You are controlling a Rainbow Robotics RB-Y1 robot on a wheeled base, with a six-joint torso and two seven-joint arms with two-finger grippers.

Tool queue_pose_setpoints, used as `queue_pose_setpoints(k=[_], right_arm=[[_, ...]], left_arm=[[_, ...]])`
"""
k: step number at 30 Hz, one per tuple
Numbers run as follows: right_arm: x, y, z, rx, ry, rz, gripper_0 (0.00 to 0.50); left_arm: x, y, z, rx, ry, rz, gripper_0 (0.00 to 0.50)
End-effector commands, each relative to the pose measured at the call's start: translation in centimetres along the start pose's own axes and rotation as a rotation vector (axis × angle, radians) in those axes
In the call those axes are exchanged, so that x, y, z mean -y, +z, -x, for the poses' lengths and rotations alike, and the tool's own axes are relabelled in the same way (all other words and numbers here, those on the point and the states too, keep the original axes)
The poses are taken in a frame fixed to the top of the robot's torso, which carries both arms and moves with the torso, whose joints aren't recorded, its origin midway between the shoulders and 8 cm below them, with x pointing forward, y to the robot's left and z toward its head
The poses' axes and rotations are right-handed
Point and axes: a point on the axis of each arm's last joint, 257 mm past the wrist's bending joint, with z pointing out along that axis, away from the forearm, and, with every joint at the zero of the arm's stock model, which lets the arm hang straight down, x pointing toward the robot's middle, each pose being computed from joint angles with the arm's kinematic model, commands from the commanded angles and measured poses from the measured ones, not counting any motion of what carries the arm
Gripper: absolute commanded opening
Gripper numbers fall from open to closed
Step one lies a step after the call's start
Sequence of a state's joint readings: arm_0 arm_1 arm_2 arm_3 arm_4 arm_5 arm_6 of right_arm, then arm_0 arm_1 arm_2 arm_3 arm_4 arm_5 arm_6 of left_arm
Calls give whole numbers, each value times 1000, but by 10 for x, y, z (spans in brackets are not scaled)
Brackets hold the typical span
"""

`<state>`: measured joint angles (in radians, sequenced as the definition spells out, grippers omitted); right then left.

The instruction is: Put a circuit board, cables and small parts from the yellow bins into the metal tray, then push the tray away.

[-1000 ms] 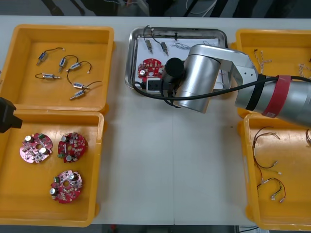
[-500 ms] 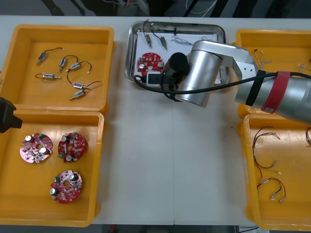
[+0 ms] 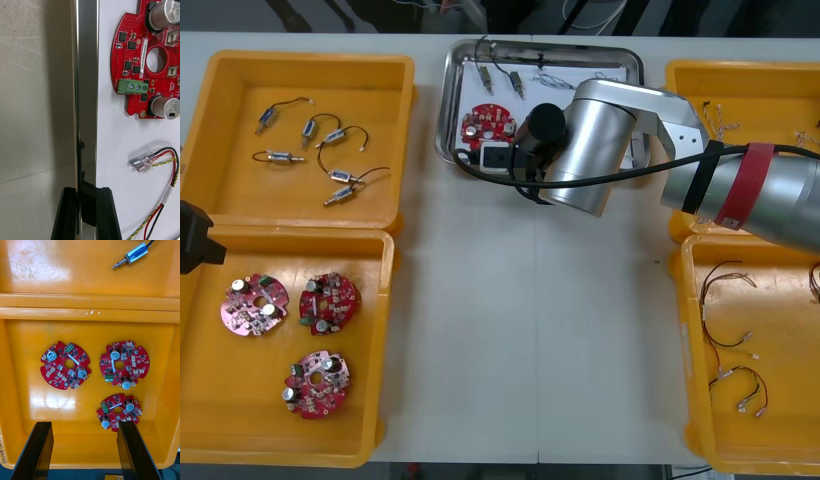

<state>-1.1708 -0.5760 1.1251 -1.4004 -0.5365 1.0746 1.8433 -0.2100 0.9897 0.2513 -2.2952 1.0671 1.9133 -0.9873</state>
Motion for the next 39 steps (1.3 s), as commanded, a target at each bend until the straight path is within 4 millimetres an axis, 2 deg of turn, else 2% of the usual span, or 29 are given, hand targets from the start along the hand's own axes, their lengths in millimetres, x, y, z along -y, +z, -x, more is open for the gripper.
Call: queue_pose_setpoints(k=[1, 2, 3, 5, 15, 21, 24, 32, 39], right_arm=[[38, -21, 36, 65, -40, -63, 45], [38, -21, 35, 64, -38, -63, 140], [38, -21, 35, 64, -37, -62, 274], [38, -21, 35, 64, -33, -63, 500], [40, -24, 34, 63, -10, -46, 500], [35, -38, 32, 26, 8, -13, 500], [28, -49, 31, 1, 1, 2, 500], [-6, -81, 26, -13, 47, 91, 500], [-34, -109, 6, -52, 109, 160, 500]], left_arm=[[-1, -5, 1, 26, 27, 3, 500], [-1, -5, 1, 26, 27, 3, 500], [-1, -5, 1, 26, 27, 3, 500], [-1, -5, 1, 26, 27, 3, 500], [-1, -5, 1, 26, 27, 3, 500], [-1, -5, 1, 26, 27, 3, 500], [-1, -5, 1, 26, 27, 3, 500], [-1, -5, 1, 26, 27, 3, 500], [-1, -5, 1, 26, 27, 3, 500]])
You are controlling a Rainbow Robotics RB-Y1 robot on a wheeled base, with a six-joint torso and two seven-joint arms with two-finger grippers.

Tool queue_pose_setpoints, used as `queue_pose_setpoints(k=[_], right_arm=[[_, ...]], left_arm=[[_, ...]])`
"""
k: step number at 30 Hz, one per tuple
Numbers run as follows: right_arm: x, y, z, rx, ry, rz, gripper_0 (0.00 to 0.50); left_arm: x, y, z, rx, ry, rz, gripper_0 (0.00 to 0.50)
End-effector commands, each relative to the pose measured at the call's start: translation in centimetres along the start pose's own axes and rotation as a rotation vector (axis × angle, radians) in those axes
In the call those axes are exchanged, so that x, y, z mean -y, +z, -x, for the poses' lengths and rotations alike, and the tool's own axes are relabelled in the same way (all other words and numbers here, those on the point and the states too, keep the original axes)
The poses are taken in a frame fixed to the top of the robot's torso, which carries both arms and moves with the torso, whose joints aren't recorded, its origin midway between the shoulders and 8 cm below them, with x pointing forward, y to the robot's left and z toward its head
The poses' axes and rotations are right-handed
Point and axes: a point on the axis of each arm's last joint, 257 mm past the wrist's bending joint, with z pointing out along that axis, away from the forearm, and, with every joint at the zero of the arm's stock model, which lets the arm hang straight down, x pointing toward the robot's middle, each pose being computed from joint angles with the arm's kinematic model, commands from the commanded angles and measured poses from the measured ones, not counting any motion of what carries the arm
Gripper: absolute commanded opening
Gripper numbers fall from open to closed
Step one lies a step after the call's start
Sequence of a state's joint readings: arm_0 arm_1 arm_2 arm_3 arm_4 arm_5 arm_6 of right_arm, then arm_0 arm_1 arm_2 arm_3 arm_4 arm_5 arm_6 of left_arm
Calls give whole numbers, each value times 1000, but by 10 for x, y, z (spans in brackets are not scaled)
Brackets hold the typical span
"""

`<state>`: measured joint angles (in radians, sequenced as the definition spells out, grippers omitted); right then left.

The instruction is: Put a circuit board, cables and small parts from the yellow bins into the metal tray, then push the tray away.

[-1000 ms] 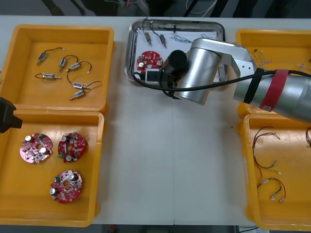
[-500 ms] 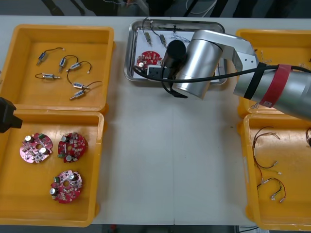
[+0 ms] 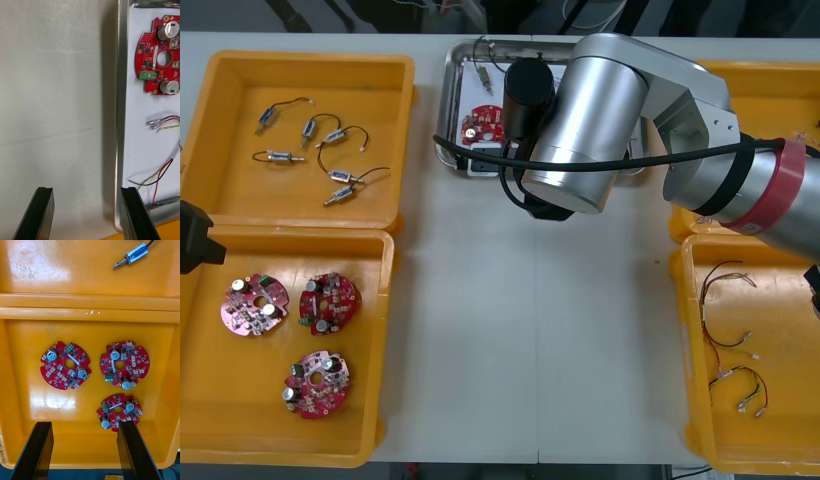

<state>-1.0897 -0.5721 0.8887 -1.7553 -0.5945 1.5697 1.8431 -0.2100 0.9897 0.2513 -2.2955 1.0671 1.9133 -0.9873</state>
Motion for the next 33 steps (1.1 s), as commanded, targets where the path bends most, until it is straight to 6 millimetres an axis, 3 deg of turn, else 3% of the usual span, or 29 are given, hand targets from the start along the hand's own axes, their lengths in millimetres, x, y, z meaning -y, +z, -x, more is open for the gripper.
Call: queue_pose_setpoints(k=[1, 10, 21, 24, 33], right_arm=[[-9, -23, -9, 21, 80, 32, 500], [-25, -56, -76, -51, 260, 90, 500], [4, -96, -106, 114, 626, 79, 500], [0, -100, -127, 126, 748, 99, 500], [-17, -111, -221, 13, 1001, 16, 500]], left_arm=[[-1, -5, 1, 25, 27, 3, 500], [-1, -5, 1, 25, 27, 3, 500], [-1, -5, 1, 25, 27, 3, 500], [-1, -5, 1, 25, 27, 3, 500], [-1, -5, 1, 25, 27, 3, 500]])
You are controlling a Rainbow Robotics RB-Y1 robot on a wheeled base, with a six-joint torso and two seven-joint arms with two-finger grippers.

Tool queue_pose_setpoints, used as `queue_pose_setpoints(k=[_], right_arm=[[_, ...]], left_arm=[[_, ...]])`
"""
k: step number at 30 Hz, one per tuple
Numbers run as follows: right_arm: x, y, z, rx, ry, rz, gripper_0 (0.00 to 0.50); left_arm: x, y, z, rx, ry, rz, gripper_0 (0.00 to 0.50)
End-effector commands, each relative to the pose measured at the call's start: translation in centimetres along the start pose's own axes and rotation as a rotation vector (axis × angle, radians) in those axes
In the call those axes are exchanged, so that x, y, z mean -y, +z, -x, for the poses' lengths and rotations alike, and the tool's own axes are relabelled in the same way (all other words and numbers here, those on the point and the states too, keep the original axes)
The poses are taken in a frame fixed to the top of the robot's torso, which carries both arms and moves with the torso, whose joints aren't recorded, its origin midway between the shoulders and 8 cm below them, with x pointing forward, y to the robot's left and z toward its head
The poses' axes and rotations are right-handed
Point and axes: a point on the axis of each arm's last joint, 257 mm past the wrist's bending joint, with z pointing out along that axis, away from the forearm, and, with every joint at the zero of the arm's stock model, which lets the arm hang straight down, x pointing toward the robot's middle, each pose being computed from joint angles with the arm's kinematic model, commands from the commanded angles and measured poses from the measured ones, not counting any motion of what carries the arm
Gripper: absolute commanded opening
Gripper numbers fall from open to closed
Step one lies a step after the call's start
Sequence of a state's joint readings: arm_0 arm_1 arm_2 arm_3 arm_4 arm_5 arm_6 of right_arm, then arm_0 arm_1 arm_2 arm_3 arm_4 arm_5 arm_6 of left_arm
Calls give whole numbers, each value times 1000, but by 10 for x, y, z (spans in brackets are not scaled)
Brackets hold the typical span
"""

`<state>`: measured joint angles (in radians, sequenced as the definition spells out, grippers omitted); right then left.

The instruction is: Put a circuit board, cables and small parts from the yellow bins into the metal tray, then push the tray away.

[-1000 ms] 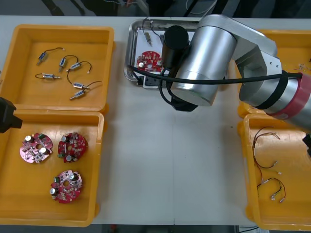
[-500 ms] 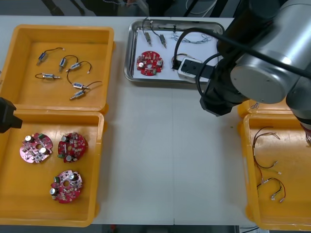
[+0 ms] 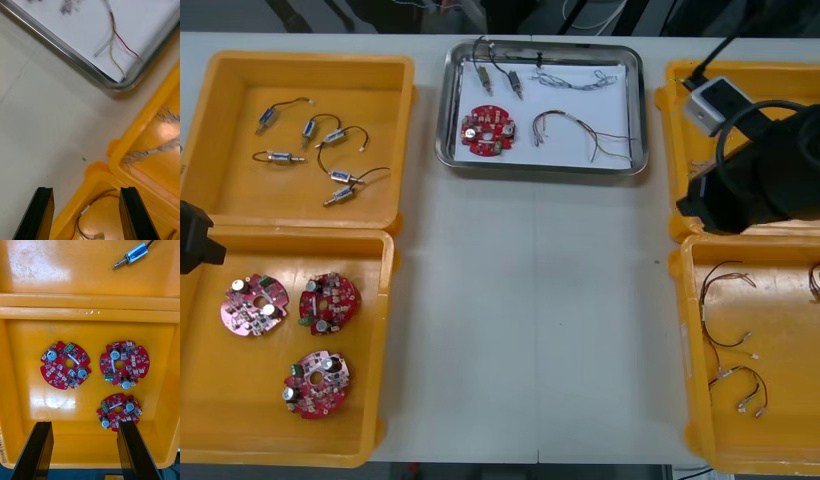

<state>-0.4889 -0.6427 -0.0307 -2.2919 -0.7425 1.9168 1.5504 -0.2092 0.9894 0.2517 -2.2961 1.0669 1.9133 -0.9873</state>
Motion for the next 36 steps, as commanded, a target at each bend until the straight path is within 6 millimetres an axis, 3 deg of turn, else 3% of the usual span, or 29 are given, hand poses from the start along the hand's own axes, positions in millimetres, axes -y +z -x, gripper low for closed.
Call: queue_pose_setpoints(k=[1, 9, 17, 27, 36], right_arm=[[41, -18, -45, -42, 140, -100, 500], [94, -37, -109, -95, 359, -181, 500], [130, -49, -150, -130, 532, -202, 500], [139, -38, -192, -221, 638, -190, 500], [141, -37, -195, -227, 659, -199, 500]], left_arm=[[-1, -5, 1, 25, 27, 3, 500], [-1, -5, 1, 25, 27, 3, 500], [-1, -5, 1, 25, 27, 3, 500], [-1, -5, 1, 25, 27, 3, 500], [-1, -5, 1, 25, 27, 3, 500]])
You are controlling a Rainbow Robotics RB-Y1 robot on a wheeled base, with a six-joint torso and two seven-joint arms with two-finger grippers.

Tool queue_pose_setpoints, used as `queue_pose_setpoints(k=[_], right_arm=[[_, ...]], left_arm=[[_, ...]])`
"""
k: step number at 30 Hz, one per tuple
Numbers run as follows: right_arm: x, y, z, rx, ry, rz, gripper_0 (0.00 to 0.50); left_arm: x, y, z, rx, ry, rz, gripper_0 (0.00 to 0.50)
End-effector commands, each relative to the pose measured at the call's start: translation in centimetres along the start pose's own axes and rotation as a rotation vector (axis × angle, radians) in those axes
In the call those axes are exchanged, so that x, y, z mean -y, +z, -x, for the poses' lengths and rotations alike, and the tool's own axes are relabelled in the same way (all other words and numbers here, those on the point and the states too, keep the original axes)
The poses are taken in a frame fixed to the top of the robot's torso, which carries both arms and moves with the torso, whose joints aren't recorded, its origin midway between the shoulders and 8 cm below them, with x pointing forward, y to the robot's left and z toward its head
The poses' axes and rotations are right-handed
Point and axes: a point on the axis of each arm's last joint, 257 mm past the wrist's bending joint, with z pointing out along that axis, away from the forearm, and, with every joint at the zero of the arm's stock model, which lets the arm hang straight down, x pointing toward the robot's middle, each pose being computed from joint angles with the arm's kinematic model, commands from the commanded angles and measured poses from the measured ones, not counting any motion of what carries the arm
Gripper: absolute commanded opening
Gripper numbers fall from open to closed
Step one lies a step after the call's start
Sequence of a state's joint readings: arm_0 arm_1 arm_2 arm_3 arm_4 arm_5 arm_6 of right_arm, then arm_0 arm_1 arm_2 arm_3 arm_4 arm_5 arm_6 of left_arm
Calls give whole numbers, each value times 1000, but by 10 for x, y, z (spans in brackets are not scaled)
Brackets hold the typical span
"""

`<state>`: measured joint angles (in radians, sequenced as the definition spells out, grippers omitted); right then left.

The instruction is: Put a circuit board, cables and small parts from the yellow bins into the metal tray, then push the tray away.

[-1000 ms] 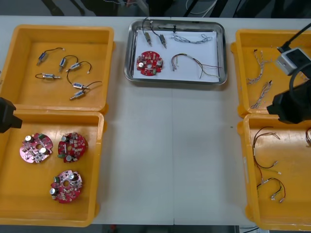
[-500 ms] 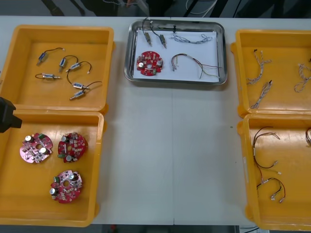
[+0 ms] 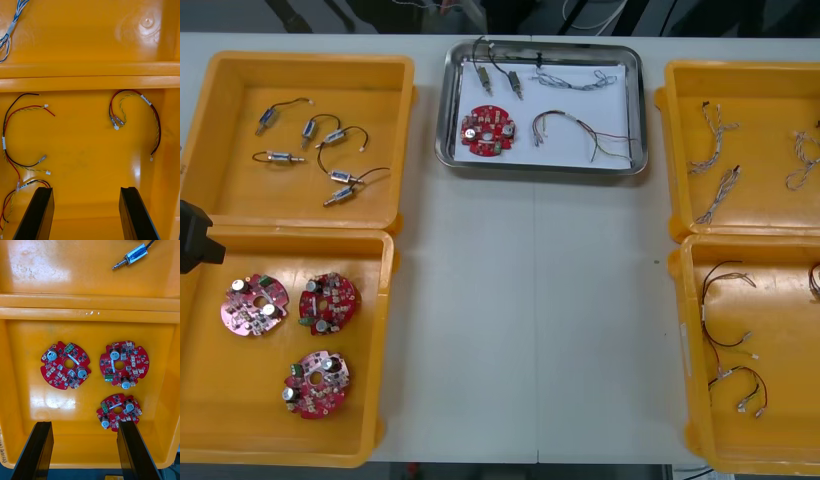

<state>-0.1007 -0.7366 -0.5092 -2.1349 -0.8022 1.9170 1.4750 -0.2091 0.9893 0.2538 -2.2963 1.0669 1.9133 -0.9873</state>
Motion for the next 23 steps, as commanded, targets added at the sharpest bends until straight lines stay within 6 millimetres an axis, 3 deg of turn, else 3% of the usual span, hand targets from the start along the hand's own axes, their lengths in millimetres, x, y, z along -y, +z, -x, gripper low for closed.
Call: queue_pose_setpoints(k=[1, 23], right_arm=[[18, -11, 2, 9, 64, -45, 500], [4, -12, 4, 10, 42, -12, 500]], left_arm=[[-1, -5, 1, 24, 29, 3, 500], [-1, -5, 1, 24, 29, 3, 500]])
